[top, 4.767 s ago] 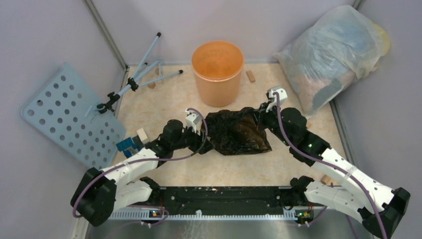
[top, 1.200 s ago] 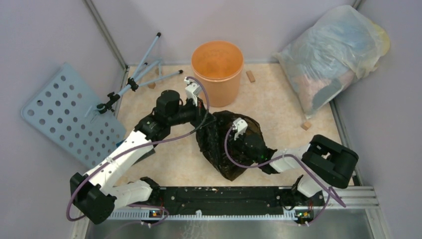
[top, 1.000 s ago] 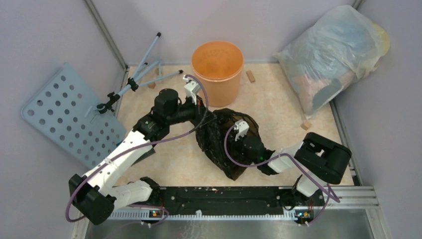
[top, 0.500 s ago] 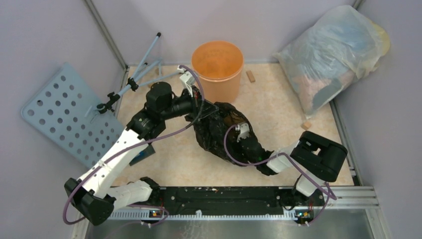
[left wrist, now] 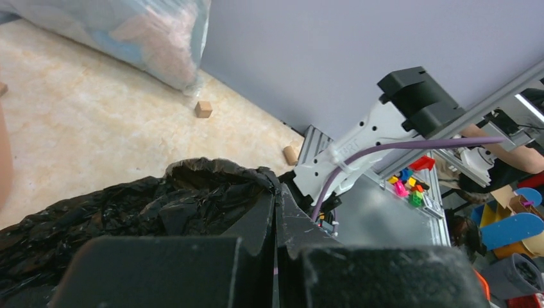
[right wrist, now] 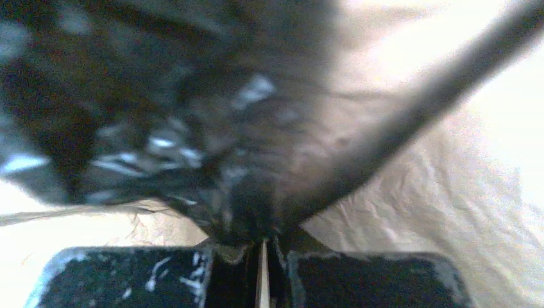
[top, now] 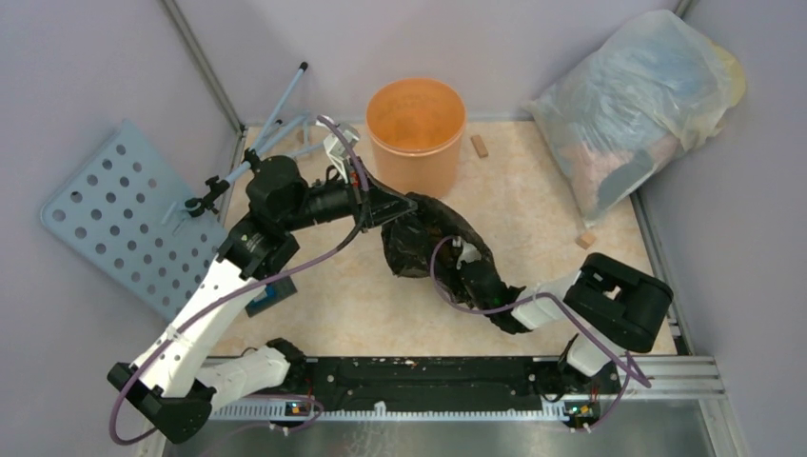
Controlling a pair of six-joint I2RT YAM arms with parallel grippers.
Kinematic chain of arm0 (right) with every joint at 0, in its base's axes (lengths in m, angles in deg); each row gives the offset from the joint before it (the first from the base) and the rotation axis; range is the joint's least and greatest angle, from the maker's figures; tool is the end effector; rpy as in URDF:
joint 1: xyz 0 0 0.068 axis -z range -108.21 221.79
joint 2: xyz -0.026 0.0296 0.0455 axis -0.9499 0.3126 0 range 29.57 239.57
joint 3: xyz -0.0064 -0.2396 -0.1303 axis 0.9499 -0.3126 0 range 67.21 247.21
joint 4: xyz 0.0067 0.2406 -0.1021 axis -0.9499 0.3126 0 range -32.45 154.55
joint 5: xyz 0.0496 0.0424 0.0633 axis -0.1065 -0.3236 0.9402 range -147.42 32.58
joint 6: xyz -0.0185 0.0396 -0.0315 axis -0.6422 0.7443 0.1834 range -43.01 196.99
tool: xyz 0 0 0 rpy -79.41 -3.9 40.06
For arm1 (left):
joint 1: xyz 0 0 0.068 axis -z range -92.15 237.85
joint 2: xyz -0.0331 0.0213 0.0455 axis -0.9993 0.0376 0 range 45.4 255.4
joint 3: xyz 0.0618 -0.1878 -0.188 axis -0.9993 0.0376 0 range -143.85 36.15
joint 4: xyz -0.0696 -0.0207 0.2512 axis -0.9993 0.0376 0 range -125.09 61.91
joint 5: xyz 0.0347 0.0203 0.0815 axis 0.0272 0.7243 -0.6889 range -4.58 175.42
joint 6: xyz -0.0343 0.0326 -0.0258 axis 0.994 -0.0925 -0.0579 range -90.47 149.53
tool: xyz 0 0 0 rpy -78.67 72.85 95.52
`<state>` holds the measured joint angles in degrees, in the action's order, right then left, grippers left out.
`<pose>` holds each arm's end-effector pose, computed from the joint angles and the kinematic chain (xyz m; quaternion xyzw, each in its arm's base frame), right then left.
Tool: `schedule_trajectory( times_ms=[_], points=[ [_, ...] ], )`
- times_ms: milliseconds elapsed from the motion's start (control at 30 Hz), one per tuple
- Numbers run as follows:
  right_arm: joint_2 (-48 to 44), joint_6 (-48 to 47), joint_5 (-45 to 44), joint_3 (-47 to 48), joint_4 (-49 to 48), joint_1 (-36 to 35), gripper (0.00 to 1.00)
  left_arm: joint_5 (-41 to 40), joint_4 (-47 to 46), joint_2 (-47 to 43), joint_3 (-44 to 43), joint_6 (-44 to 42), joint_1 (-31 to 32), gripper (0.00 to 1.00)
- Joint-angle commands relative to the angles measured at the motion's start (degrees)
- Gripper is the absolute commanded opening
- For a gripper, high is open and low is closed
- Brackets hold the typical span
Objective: Put the trash bags into the trash bin
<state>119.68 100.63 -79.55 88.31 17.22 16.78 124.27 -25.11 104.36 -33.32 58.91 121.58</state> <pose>0.1589 0.2038 0.1190 -0.1340 0.8392 0.1895 0.4918 0.1668 -0.1384 0.4443 0.2613 0.6544 -0.5501 0.4483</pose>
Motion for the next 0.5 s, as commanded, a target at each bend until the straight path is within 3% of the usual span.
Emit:
schedule_trajectory(
  times_ms=[0, 467],
  points=[
    [-2.38, -0.18, -3.17, -0.41, 3.73, -0.46, 0.00, 1.61, -1.45, -2.96, -3.38, 0.83, 0.02, 0.00],
    [-14.85, -7.92, 7.49, 0.86, 3.70, -1.46, 0.00, 5.35, -3.74, 0.38, 5.08, 1.59, 0.40, 0.00]
  ],
)
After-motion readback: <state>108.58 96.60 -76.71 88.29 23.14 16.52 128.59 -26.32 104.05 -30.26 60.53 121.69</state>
